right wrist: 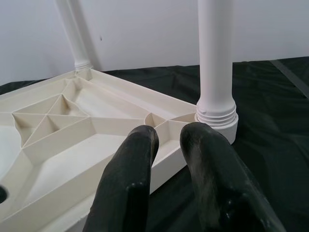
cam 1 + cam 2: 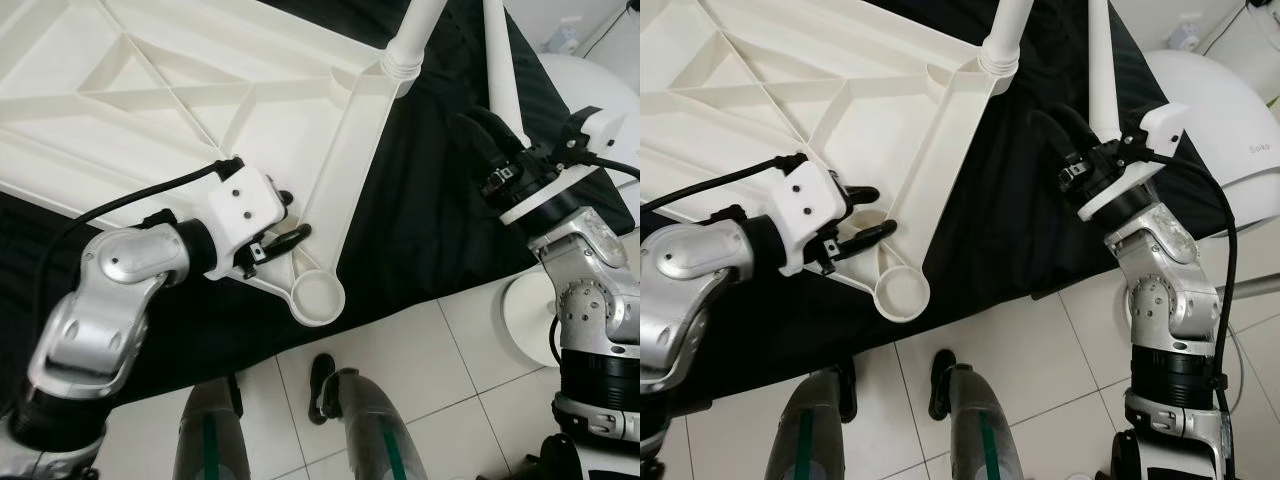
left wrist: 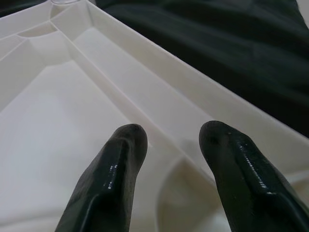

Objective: Building children table

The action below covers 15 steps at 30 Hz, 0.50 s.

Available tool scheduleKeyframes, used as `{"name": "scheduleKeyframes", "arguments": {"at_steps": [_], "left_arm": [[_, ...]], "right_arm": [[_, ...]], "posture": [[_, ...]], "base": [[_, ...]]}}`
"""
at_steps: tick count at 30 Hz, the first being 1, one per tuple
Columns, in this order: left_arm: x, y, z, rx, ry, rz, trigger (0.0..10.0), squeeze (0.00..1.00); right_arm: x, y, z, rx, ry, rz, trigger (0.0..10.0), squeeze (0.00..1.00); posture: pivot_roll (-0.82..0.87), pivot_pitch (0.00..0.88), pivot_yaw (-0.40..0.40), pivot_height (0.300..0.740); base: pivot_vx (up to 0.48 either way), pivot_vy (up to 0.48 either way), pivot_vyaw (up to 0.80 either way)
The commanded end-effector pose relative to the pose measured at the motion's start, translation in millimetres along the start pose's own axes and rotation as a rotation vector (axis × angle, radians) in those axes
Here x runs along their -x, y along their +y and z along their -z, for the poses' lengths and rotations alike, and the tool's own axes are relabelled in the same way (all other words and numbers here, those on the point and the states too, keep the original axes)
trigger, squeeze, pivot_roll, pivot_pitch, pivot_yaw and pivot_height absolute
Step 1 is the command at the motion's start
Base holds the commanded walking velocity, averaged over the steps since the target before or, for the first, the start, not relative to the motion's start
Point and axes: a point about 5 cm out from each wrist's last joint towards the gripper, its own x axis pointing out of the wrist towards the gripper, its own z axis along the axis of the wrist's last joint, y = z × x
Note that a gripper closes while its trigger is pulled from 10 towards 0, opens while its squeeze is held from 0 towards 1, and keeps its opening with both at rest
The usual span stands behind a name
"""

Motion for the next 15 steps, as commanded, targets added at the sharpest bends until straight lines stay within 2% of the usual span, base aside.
{"name": "scheduleKeyframes", "arguments": {"at_steps": [1, 10, 12, 15], "left_arm": [[-4.3, 13.2, 3, 0.015, 0.019, -0.315, 10.0, 0.00], [-9.0, 12.9, 4, 0.007, 0.025, -0.296, 10.0, 0.00], [1.9, 16.1, 1, -0.027, 0.010, -0.263, 10.0, 0.00], [6.6, 18.0, -1, -0.036, 0.003, -0.254, 10.0, 0.00]], "right_arm": [[4.1, 1.6, -2, -0.001, -0.001, 0.000, 10.0, 0.00], [5.7, 0.8, -5, 0.004, -0.001, 0.007, 10.0, 0.00], [6.9, -0.1, -5, 0.002, -0.002, 0.012, 10.0, 0.00], [7.4, -0.4, -5, 0.001, -0.002, 0.013, 10.0, 0.00]], "posture": [[0.03, 0.270, -0.087, 0.740], [0.02, 0.272, -0.084, 0.740], [0.03, 0.269, -0.085, 0.740], [0.03, 0.269, -0.085, 0.740]], "base": [[0.000, 0.000, 0.00], [0.000, 0.000, 0.00], [0.000, 0.000, 0.00], [0.000, 0.000, 0.00]]}}
